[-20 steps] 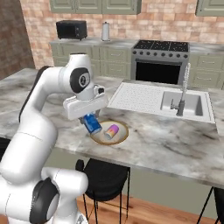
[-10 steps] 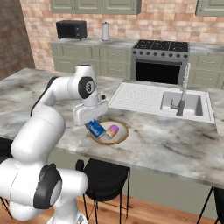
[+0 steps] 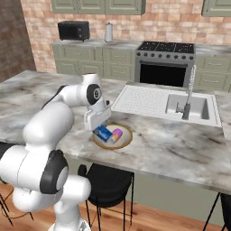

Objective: Open the fridge, grab two sodas, and place both sodas inside the bowl with ice on the dining counter.

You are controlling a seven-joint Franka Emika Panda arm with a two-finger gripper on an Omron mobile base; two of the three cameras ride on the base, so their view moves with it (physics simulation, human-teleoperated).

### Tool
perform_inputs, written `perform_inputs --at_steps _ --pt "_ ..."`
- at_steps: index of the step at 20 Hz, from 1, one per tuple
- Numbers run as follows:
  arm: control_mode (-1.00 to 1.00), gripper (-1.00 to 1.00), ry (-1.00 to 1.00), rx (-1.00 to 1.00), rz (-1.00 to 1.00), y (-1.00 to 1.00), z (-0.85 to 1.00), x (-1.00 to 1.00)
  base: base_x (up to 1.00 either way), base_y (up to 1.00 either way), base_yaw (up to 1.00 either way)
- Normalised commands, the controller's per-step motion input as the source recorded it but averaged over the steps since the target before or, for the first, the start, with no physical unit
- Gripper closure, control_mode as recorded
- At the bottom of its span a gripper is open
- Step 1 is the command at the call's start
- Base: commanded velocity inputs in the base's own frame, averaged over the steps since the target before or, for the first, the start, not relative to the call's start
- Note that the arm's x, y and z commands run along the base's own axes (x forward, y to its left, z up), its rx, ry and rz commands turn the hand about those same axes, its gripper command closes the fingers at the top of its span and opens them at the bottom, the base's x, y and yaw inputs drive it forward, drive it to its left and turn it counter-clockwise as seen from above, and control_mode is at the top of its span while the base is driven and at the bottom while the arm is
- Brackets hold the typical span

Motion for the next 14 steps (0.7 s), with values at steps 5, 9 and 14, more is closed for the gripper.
perform_inputs --at_steps 5,9,14 --pt "-1.00 1.00 0.05 0.00 0.13 -0.02 -0.34 0.49 0.00 0.00 0.00" --pt "-1.00 1.00 0.07 0.00 0.10 -0.09 -0.34 0.51 0.00 0.00 0.00" --pt "-1.00 1.00 0.09 0.00 0.07 -0.13 -0.31 0.54 0.00 0.00 0.00"
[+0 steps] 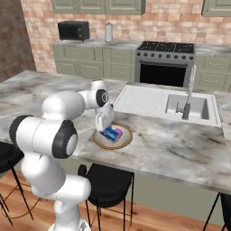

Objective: Open the fridge, grab two sodas, and place both sodas inside the bowl with ice on the dining counter.

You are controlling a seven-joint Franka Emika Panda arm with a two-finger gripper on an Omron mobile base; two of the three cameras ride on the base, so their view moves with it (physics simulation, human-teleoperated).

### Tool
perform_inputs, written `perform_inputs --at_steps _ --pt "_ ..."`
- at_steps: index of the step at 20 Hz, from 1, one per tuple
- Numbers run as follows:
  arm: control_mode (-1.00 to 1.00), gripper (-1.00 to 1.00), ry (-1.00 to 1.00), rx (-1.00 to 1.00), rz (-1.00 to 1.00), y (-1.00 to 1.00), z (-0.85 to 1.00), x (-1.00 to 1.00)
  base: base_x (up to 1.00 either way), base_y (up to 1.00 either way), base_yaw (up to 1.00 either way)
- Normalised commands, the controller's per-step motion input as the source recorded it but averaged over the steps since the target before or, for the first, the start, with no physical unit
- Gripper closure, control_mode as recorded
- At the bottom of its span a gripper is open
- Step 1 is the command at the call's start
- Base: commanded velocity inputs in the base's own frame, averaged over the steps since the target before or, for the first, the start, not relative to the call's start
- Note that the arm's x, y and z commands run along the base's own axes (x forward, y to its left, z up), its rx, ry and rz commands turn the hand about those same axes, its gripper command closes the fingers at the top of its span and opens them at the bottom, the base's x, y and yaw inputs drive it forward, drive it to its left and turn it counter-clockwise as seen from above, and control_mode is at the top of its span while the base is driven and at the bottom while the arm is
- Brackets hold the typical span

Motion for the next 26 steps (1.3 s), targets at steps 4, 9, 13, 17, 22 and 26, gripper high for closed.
perform_inputs --at_steps 4,9,13,17,22,26 --pt "-1.00 1.00 0.06 0.01 0.06 -0.07 -0.25 0.51 0.00 0.00 0.00" --pt "-1.00 1.00 0.01 0.00 0.03 0.00 -0.22 0.25 0.00 0.00 0.00" --pt "-1.00 1.00 0.00 0.00 0.03 0.00 -0.23 0.18 0.00 0.00 0.00" --pt "-1.00 1.00 0.00 0.00 0.03 0.00 -0.24 0.16 0.00 0.00 0.00" --pt "-1.00 1.00 0.00 0.00 0.03 0.00 -0.21 0.20 0.00 0.00 0.00" --pt "-1.00 1.00 0.00 0.00 0.03 0.00 -0.23 0.20 0.00 0.00 0.00"
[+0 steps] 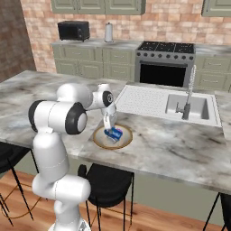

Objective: Open the fridge, grab two sodas, and place both sodas inside the bowl with ice on the dining counter.

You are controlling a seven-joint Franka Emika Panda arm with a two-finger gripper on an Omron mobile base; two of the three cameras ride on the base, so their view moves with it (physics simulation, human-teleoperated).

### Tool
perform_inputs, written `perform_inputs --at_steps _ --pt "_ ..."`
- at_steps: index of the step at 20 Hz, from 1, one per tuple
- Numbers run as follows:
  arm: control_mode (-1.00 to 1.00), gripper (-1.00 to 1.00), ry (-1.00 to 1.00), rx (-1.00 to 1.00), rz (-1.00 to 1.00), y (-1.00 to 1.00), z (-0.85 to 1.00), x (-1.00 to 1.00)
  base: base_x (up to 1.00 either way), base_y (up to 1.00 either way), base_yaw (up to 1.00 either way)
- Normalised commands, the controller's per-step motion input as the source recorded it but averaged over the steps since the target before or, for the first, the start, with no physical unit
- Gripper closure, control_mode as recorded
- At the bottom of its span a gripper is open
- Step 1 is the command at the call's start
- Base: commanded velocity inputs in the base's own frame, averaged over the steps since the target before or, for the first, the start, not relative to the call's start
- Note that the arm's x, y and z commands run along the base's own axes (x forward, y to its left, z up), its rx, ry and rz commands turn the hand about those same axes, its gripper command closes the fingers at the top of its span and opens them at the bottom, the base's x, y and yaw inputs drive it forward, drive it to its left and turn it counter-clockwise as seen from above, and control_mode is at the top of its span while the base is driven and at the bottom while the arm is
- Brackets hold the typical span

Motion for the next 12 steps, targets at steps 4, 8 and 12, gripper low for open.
perform_inputs --at_steps 4,8,12 --pt "-1.00 -1.00 0.00 0.00 0.01 0.00 -0.19 0.07 0.00 0.00 0.00" --pt "-1.00 -1.00 0.00 0.00 0.00 0.00 -0.02 -0.02 0.00 0.00 0.00" --pt "-1.00 -1.00 -0.04 0.00 0.00 0.00 0.19 -0.22 0.00 0.00 0.00"
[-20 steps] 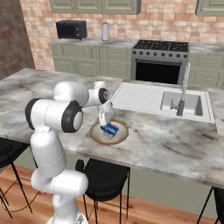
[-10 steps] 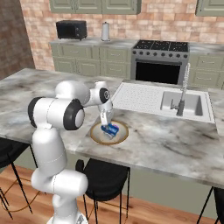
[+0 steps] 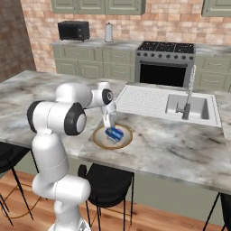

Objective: Open the fridge, grab two sodas, and place both sodas inside the bowl with ice on the dining counter.

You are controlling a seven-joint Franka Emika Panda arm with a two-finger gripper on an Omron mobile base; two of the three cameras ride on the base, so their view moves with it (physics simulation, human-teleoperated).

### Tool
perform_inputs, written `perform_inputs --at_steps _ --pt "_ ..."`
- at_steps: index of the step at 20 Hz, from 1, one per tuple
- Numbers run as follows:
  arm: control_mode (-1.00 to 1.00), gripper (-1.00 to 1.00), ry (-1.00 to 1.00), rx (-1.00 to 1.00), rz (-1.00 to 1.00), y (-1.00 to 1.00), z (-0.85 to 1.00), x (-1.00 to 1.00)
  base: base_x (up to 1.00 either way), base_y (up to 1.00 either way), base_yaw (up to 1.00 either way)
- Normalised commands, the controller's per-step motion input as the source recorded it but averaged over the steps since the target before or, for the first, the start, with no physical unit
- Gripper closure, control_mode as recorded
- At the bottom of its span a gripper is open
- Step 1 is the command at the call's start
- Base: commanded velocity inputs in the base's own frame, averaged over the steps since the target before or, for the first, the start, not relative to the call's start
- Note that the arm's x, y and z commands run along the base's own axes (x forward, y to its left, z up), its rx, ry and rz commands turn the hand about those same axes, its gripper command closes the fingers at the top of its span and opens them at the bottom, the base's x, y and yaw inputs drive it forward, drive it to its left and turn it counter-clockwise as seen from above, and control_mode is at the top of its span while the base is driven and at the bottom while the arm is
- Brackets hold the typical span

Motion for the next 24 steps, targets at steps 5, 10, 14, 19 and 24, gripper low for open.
perform_inputs --at_steps 5,10,14,19,24 --pt "-1.00 -1.00 -0.07 0.00 0.00 0.00 0.40 -0.21 0.00 0.00 0.00" --pt "-1.00 -1.00 -0.08 0.00 0.00 0.00 0.42 -0.30 0.00 0.00 0.00" --pt "-1.00 -1.00 -0.06 0.00 0.00 0.04 0.41 -0.38 0.00 0.00 0.00" --pt "-1.00 -1.00 -0.05 0.00 0.00 0.08 0.27 -0.45 0.00 0.00 0.00" --pt "-1.00 -1.00 -0.06 0.10 -0.13 0.02 0.23 -0.56 0.00 0.00 0.00"
